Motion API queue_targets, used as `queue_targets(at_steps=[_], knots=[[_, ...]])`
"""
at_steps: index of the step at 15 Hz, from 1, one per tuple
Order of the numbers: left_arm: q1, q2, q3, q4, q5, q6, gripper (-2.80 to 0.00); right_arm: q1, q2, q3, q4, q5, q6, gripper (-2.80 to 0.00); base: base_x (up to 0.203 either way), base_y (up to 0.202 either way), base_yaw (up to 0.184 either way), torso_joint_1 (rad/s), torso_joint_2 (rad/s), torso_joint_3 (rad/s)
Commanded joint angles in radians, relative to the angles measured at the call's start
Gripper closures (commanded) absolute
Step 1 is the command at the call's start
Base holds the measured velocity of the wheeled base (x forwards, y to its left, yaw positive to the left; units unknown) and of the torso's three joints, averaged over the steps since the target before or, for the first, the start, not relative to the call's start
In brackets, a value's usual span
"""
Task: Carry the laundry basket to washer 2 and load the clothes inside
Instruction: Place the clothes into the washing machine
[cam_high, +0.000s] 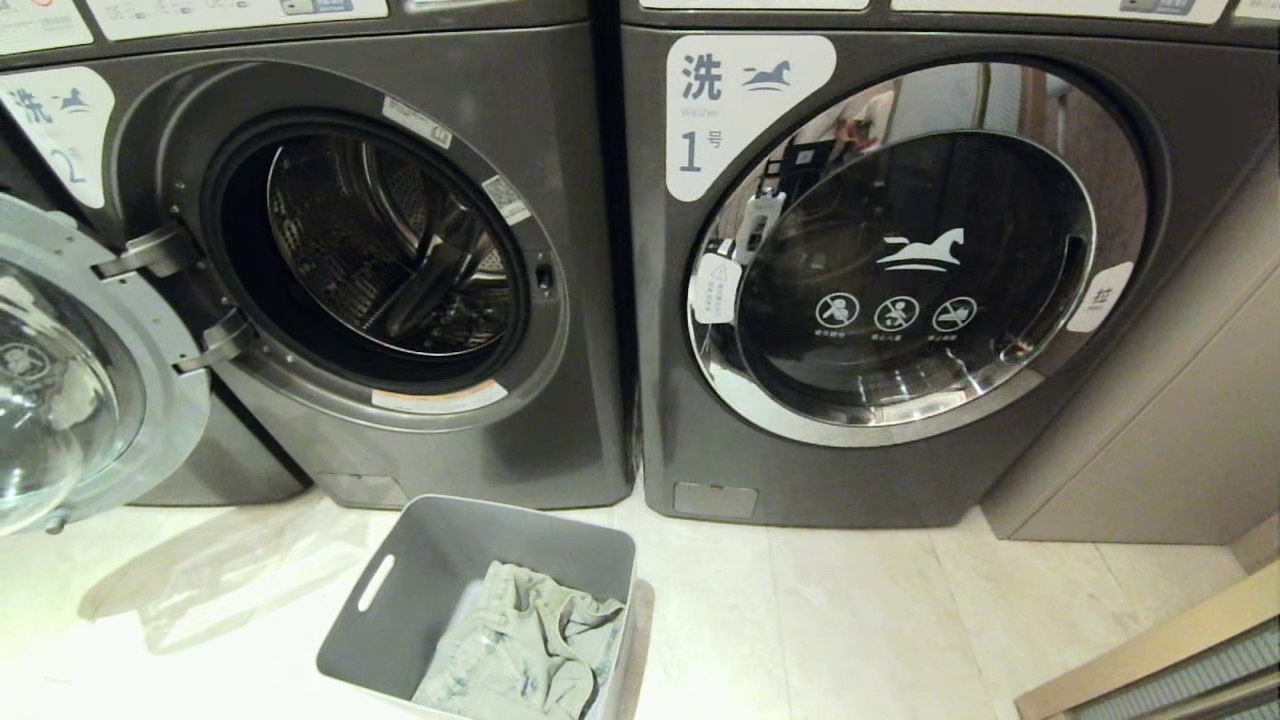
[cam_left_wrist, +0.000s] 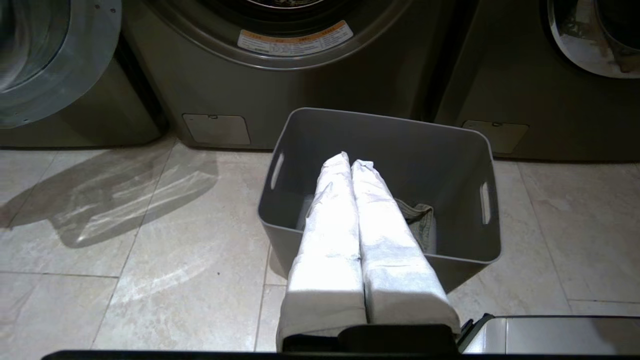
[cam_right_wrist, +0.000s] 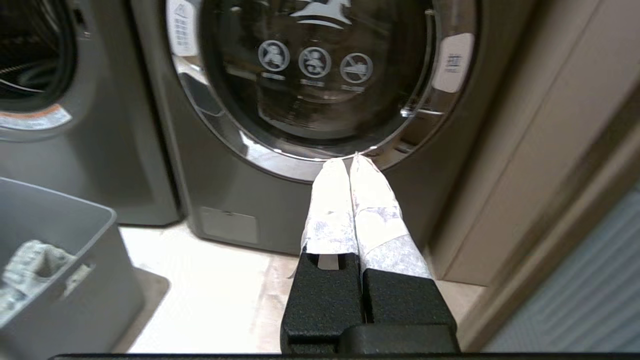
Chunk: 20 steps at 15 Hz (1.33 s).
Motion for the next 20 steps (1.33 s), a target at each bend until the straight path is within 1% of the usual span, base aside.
queue_targets(at_steps=[1, 5, 9, 20], knots=[[0.001, 0.002, 0.0, 0.0, 0.001, 0.001, 0.0, 0.0, 0.002, 0.04, -0.002, 0.0, -0.001, 0.0, 0.0, 0.196, 0.001, 0.002, 0.0, 0.001], [0.001, 0.002, 0.0, 0.0, 0.001, 0.001, 0.0, 0.0, 0.002, 0.04, -0.002, 0.001, 0.004, 0.0, 0.0, 0.197, -0.002, 0.003, 0.0, 0.002], [0.001, 0.002, 0.0, -0.002, 0.001, 0.002, 0.0, 0.0, 0.002, 0.04, -0.002, 0.0, 0.038, 0.0, 0.0, 0.194, -0.002, 0.001, 0.0, 0.003], [0.001, 0.002, 0.0, -0.002, -0.001, 0.007, 0.0, 0.0, 0.002, 0.04, -0.002, 0.0, 0.037, 0.0, 0.0, 0.195, -0.002, 0.002, 0.0, 0.003]])
